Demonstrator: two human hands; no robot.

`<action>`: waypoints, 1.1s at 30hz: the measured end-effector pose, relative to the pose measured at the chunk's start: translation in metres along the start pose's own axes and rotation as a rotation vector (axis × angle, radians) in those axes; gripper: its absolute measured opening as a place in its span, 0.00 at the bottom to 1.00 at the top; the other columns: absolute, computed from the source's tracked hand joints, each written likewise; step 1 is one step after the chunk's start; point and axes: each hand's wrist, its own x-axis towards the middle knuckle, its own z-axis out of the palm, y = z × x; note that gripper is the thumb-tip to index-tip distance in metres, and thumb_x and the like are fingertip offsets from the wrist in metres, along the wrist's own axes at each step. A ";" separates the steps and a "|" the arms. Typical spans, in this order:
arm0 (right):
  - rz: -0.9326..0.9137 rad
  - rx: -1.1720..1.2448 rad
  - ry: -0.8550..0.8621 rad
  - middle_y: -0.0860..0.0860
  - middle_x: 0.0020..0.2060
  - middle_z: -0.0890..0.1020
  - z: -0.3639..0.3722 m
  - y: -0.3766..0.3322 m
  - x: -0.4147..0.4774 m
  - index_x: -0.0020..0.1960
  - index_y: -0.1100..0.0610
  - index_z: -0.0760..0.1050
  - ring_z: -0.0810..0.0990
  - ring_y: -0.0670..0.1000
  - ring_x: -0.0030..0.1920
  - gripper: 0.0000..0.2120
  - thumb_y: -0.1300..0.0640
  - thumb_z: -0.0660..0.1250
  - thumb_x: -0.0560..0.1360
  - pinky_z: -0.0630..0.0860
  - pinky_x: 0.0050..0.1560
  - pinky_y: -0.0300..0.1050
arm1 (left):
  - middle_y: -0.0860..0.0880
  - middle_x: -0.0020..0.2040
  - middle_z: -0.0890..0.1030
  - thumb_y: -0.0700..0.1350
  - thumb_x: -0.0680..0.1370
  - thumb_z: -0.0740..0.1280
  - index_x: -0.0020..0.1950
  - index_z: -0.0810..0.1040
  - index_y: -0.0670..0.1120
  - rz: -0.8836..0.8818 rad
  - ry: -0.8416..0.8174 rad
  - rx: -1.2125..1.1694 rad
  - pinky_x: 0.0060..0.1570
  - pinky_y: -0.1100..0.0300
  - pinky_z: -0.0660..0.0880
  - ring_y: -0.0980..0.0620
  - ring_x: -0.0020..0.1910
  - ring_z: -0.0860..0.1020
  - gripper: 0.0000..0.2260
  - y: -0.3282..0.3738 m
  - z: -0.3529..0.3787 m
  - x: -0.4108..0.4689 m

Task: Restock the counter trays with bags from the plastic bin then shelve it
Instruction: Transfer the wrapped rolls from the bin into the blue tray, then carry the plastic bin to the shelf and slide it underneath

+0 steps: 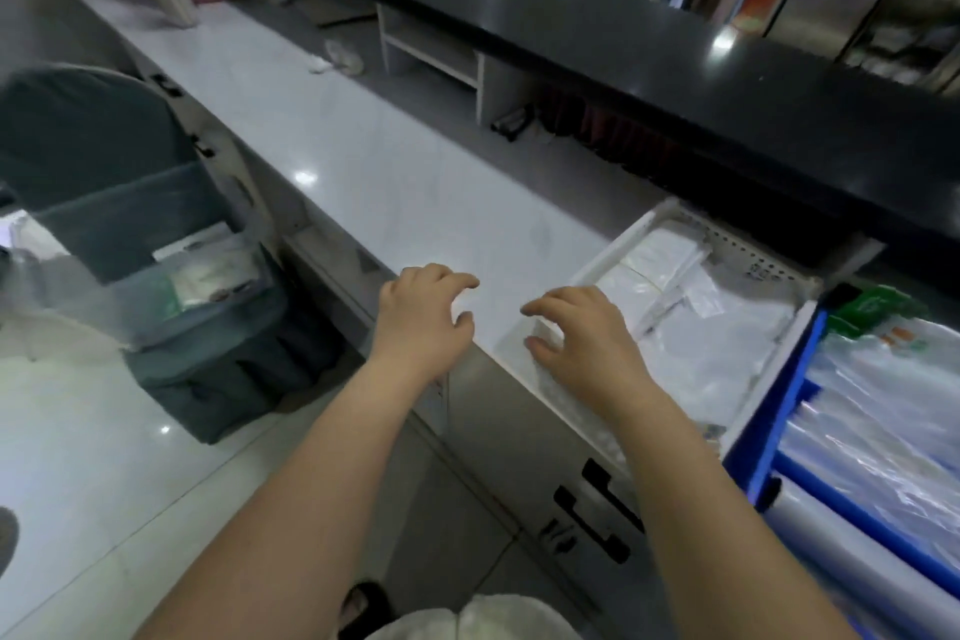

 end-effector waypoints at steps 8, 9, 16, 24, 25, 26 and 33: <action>-0.217 0.002 -0.003 0.51 0.51 0.82 0.078 -0.146 0.115 0.54 0.54 0.80 0.75 0.58 0.54 0.13 0.59 0.72 0.69 0.73 0.52 0.52 | 0.51 0.58 0.78 0.49 0.74 0.66 0.62 0.77 0.55 -0.100 0.072 0.081 0.57 0.49 0.68 0.46 0.59 0.72 0.16 -0.178 -0.089 0.018; -0.257 -0.012 -0.028 0.52 0.51 0.82 0.091 -0.166 0.128 0.54 0.55 0.80 0.75 0.58 0.53 0.13 0.58 0.71 0.70 0.73 0.52 0.53 | 0.51 0.57 0.78 0.49 0.74 0.66 0.62 0.77 0.55 -0.128 0.079 0.087 0.56 0.49 0.68 0.47 0.59 0.72 0.16 -0.202 -0.099 0.016; -0.503 -0.149 -0.169 0.52 0.54 0.80 0.182 -0.289 0.213 0.59 0.54 0.78 0.74 0.60 0.57 0.16 0.56 0.70 0.71 0.73 0.55 0.54 | 0.52 0.57 0.77 0.50 0.73 0.65 0.62 0.76 0.57 -0.392 0.096 0.122 0.55 0.51 0.67 0.47 0.59 0.71 0.17 -0.346 -0.151 -0.005; -0.642 -0.132 -0.370 0.49 0.59 0.77 0.286 -0.383 0.310 0.63 0.51 0.74 0.70 0.55 0.60 0.19 0.53 0.67 0.72 0.70 0.57 0.50 | 0.52 0.60 0.76 0.52 0.73 0.64 0.64 0.74 0.58 -0.667 0.073 0.157 0.56 0.50 0.65 0.47 0.59 0.70 0.19 -0.480 -0.182 -0.011; -0.656 -0.122 -0.388 0.49 0.60 0.76 0.299 -0.392 0.325 0.64 0.50 0.73 0.70 0.55 0.61 0.20 0.53 0.66 0.72 0.70 0.57 0.50 | 0.51 0.60 0.75 0.51 0.73 0.64 0.65 0.74 0.58 -0.687 0.063 0.163 0.56 0.50 0.65 0.47 0.60 0.69 0.19 -0.497 -0.185 -0.005; -0.664 -0.104 -0.396 0.49 0.60 0.76 0.311 -0.401 0.342 0.64 0.50 0.73 0.70 0.55 0.62 0.20 0.53 0.67 0.72 0.70 0.58 0.50 | 0.51 0.61 0.75 0.51 0.73 0.64 0.65 0.73 0.58 -0.703 0.054 0.172 0.57 0.50 0.65 0.47 0.60 0.69 0.19 -0.514 -0.189 0.004; -0.717 -0.026 -0.430 0.51 0.62 0.75 0.382 -0.472 0.495 0.65 0.52 0.73 0.68 0.57 0.63 0.21 0.54 0.69 0.72 0.69 0.59 0.51 | 0.50 0.63 0.74 0.49 0.75 0.63 0.67 0.72 0.56 -0.720 0.060 0.236 0.60 0.49 0.64 0.45 0.63 0.68 0.19 -0.625 -0.231 0.127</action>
